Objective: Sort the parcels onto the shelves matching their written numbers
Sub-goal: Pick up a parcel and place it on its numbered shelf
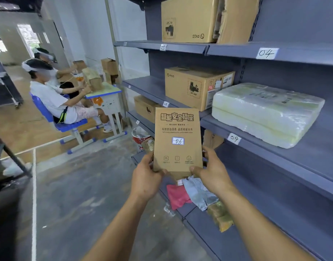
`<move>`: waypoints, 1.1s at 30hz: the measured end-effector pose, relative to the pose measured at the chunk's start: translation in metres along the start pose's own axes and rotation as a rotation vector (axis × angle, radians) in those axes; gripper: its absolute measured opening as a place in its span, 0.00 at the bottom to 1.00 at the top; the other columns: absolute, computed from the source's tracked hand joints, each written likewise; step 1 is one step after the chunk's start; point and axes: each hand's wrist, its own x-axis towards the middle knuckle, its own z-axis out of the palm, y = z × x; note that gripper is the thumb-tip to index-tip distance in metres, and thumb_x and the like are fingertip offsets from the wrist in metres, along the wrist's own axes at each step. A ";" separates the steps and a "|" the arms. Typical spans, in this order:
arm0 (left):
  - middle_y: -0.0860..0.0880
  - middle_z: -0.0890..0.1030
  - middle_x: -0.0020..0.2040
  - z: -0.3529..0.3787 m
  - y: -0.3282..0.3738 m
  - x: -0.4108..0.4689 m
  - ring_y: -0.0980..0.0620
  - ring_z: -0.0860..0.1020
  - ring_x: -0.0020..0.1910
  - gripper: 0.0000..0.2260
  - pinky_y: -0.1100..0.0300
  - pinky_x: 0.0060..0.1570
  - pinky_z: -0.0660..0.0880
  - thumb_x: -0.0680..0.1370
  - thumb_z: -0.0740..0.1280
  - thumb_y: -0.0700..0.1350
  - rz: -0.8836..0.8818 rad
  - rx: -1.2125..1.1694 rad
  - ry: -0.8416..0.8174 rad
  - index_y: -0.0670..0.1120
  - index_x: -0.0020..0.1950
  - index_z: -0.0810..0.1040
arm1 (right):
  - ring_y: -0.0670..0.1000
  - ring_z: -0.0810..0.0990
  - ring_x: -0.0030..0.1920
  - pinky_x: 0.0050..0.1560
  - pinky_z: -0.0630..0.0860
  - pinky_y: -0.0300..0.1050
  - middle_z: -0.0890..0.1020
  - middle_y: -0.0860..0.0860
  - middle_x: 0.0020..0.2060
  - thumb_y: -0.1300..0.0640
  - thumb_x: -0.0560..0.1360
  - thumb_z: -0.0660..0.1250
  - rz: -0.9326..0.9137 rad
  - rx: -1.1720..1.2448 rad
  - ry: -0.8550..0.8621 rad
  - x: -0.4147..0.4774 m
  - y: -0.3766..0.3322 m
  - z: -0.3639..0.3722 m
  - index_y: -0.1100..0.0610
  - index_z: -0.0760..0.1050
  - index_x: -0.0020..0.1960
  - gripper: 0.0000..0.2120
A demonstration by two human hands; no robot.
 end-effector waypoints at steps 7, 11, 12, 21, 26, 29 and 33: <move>0.60 0.82 0.52 -0.045 -0.042 0.065 0.57 0.80 0.55 0.28 0.48 0.56 0.79 0.71 0.74 0.36 -0.036 -0.021 -0.020 0.53 0.68 0.75 | 0.37 0.78 0.51 0.46 0.81 0.41 0.77 0.42 0.60 0.66 0.74 0.70 0.044 -0.009 0.004 0.052 -0.009 0.074 0.47 0.65 0.73 0.32; 0.60 0.83 0.54 -0.062 -0.063 0.106 0.56 0.80 0.57 0.28 0.48 0.57 0.79 0.69 0.74 0.37 -0.051 -0.015 -0.015 0.55 0.66 0.75 | 0.39 0.79 0.53 0.52 0.81 0.46 0.76 0.40 0.58 0.67 0.74 0.71 0.058 0.003 -0.005 0.088 -0.012 0.108 0.48 0.65 0.73 0.32; 0.60 0.83 0.54 -0.065 -0.068 0.117 0.57 0.80 0.56 0.27 0.49 0.57 0.79 0.69 0.74 0.37 -0.053 -0.018 -0.015 0.55 0.65 0.76 | 0.39 0.79 0.54 0.52 0.80 0.43 0.76 0.40 0.59 0.67 0.74 0.71 0.061 0.004 -0.009 0.099 -0.012 0.116 0.47 0.65 0.73 0.32; 0.61 0.81 0.54 -0.103 -0.095 0.247 0.57 0.80 0.56 0.26 0.55 0.55 0.78 0.72 0.73 0.36 -0.087 0.007 -0.012 0.52 0.68 0.75 | 0.41 0.78 0.59 0.55 0.82 0.52 0.77 0.37 0.57 0.66 0.75 0.70 0.059 0.079 -0.023 0.225 -0.020 0.194 0.45 0.67 0.70 0.29; 0.64 0.80 0.50 -0.130 -0.100 0.320 0.60 0.79 0.52 0.24 0.60 0.52 0.77 0.73 0.72 0.35 -0.095 0.023 -0.016 0.53 0.66 0.75 | 0.32 0.76 0.53 0.40 0.80 0.34 0.77 0.40 0.60 0.66 0.76 0.70 0.055 0.074 -0.007 0.291 -0.040 0.233 0.46 0.67 0.71 0.29; 0.67 0.79 0.47 -0.147 -0.106 0.353 0.68 0.79 0.48 0.23 0.70 0.44 0.75 0.73 0.72 0.34 -0.099 -0.012 -0.008 0.58 0.60 0.74 | 0.27 0.76 0.49 0.46 0.81 0.37 0.77 0.39 0.62 0.65 0.76 0.70 0.052 0.057 -0.005 0.322 -0.055 0.255 0.46 0.66 0.73 0.30; 0.67 0.80 0.46 -0.170 -0.118 0.392 0.75 0.77 0.43 0.24 0.76 0.39 0.73 0.72 0.71 0.32 -0.095 -0.057 -0.004 0.60 0.57 0.74 | 0.30 0.77 0.50 0.58 0.80 0.48 0.76 0.40 0.64 0.65 0.76 0.70 0.068 0.043 -0.019 0.352 -0.073 0.286 0.46 0.65 0.75 0.32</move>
